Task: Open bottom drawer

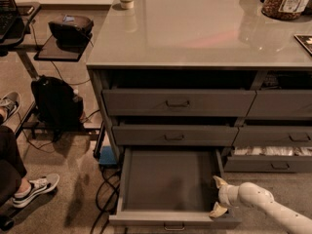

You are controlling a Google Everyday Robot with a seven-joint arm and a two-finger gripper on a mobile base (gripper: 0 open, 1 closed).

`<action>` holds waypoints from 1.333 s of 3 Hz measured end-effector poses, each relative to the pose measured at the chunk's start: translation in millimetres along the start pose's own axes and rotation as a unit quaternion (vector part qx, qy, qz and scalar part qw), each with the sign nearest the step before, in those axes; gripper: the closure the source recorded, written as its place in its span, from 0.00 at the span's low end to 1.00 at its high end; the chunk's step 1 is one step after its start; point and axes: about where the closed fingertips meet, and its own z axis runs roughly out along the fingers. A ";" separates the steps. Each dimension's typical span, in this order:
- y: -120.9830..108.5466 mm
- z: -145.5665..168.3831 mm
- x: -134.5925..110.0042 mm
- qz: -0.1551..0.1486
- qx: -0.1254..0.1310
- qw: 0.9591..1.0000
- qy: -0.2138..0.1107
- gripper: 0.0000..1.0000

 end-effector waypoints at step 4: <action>45.5 -21.2 24.1 0.061 -0.074 0.995 -0.001 0.00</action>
Offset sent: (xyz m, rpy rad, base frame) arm -0.0840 -0.0463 -0.0006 0.0821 0.2807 -0.0950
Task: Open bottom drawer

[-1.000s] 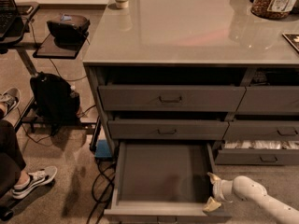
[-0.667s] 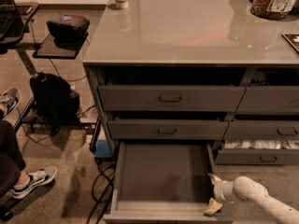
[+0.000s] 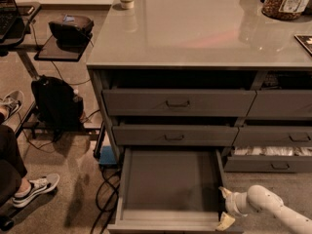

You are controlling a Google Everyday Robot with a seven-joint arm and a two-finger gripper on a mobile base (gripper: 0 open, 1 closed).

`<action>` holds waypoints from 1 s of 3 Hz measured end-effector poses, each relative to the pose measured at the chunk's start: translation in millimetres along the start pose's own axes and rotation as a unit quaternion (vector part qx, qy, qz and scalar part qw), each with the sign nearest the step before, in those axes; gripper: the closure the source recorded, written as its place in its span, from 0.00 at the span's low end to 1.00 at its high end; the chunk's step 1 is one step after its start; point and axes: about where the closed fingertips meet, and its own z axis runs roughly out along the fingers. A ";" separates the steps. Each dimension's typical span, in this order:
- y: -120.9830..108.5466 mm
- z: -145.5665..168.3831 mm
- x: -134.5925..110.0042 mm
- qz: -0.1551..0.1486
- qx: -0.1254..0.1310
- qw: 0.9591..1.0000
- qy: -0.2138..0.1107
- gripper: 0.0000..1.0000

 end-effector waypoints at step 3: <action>-25.8 -122.7 -46.4 0.007 0.074 0.994 0.075 0.00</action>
Offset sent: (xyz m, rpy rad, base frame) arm -0.0012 -0.0108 0.1709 -0.1809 -0.0102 -0.1329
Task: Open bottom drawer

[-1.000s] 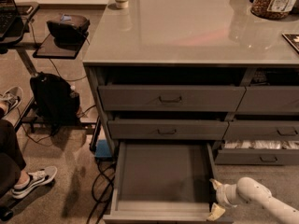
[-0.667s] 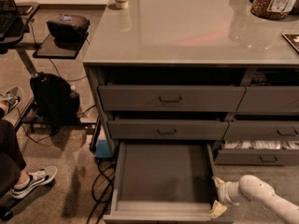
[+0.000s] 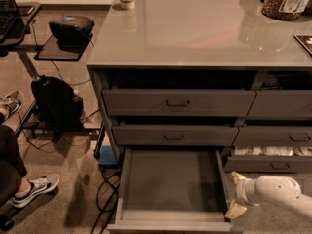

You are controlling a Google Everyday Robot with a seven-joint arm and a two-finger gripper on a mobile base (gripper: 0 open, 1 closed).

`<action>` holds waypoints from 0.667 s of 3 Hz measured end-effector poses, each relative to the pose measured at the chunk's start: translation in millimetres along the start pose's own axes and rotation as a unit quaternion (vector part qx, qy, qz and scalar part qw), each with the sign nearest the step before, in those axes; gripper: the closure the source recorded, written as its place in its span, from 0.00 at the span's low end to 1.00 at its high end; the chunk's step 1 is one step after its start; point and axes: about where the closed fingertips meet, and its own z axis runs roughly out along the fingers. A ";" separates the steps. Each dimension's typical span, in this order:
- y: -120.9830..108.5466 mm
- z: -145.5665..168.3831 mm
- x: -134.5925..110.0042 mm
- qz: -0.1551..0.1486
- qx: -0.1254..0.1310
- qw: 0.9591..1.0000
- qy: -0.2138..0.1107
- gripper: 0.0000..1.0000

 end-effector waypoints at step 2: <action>14.4 -117.5 -49.6 -0.036 0.072 0.996 0.040 0.00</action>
Offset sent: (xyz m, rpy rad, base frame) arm -0.0808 0.0519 0.2679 -0.2382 -0.2342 -0.1303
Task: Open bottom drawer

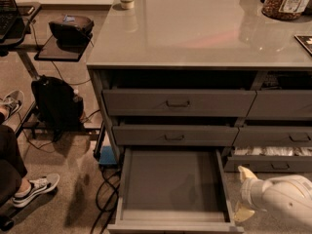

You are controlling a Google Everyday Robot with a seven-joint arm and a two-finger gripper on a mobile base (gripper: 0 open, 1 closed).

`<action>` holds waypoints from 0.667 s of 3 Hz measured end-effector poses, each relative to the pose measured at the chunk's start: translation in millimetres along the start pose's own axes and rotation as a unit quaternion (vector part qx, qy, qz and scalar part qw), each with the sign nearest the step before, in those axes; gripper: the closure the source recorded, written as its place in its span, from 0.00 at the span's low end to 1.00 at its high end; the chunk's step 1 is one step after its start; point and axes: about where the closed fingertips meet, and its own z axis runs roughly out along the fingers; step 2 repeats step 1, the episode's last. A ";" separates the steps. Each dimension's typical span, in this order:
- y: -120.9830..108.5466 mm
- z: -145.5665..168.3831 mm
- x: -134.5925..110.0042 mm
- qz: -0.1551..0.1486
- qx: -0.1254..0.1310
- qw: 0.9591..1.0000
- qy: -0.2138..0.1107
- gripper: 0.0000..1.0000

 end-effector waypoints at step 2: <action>10.4 -64.9 -18.1 0.017 0.039 0.999 0.005 0.00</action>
Offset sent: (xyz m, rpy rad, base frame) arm 0.0000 0.0000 0.0000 0.0000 0.0000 0.0000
